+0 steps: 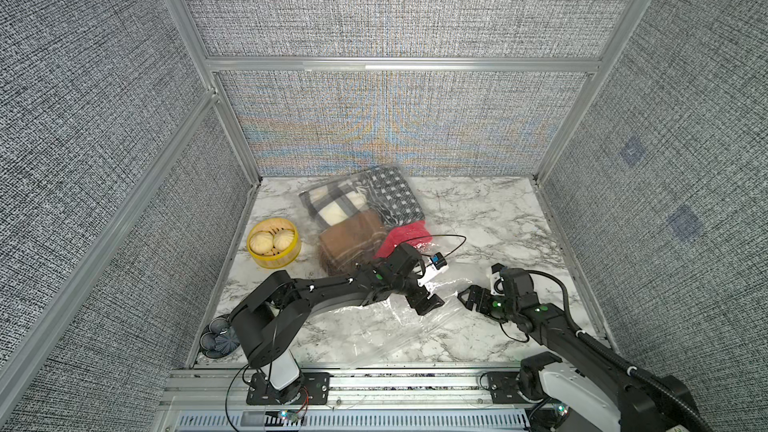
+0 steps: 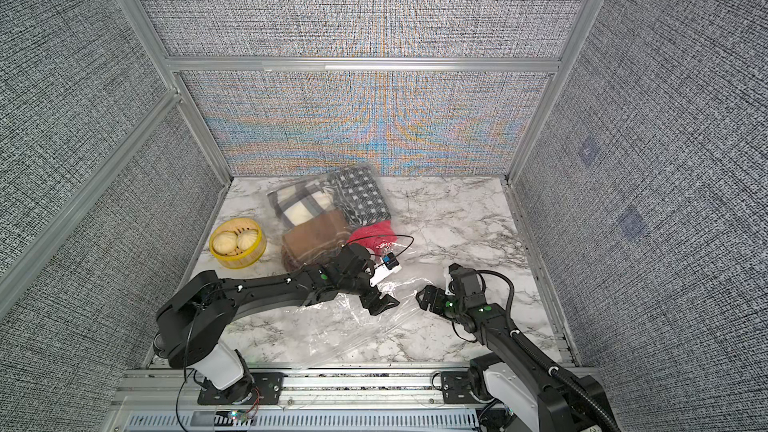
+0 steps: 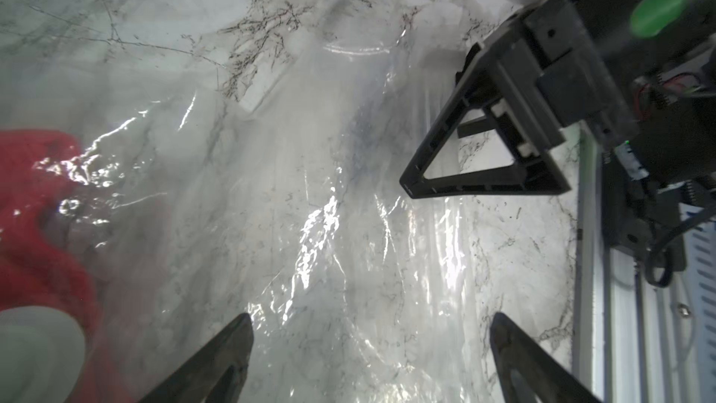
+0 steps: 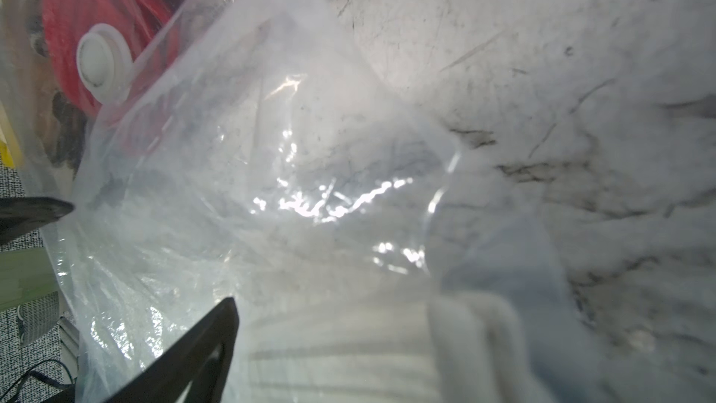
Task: Take the scarf out of the vacuum bag
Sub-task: Open the vacuum bag at the center of the board.
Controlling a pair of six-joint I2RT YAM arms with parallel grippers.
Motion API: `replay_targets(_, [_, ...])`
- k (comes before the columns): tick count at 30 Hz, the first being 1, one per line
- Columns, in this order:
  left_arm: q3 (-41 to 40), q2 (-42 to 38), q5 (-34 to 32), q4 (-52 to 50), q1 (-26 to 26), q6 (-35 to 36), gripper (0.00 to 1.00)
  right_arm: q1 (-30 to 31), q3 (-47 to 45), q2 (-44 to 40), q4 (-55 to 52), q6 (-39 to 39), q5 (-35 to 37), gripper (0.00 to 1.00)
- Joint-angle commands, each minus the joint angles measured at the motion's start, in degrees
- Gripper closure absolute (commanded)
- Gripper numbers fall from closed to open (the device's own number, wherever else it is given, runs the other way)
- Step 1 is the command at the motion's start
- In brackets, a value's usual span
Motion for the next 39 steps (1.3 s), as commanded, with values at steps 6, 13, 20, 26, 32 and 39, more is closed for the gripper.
replay_targets(6, [2.7, 6.4, -6.4, 1.1, -3.3, 2.3, 0.00, -1.2, -1.4, 8.0, 16.7, 5.2, -2.7, 0.58])
replay_targets(13, [1.9, 7.5, -12.9, 7.1, -4.8, 0.3, 0.00, -1.7, 0.8, 16.0, 24.2, 5.7, -1.1, 1.00])
replay_targets(20, [6.3, 10.2, -22.2, 3.0, -5.3, -0.7, 0.00, -7.4, 8.1, 23.0, 25.5, 3.9, -5.0, 1.00])
replay_targets(26, [16.9, 15.3, -26.7, -5.3, -5.3, -3.0, 0.00, -11.0, 19.4, 31.6, 23.6, 1.9, -11.1, 1.00])
replay_targets(32, [25.7, 22.0, -29.7, -10.7, -5.4, -5.8, 0.00, -11.4, 21.4, 34.7, 24.3, 1.9, -13.8, 0.98])
replay_targets(39, [22.9, 21.3, -31.4, -10.4, -6.5, -6.1, 0.00, -12.2, 15.6, 29.8, 24.4, 2.9, -15.0, 0.63])
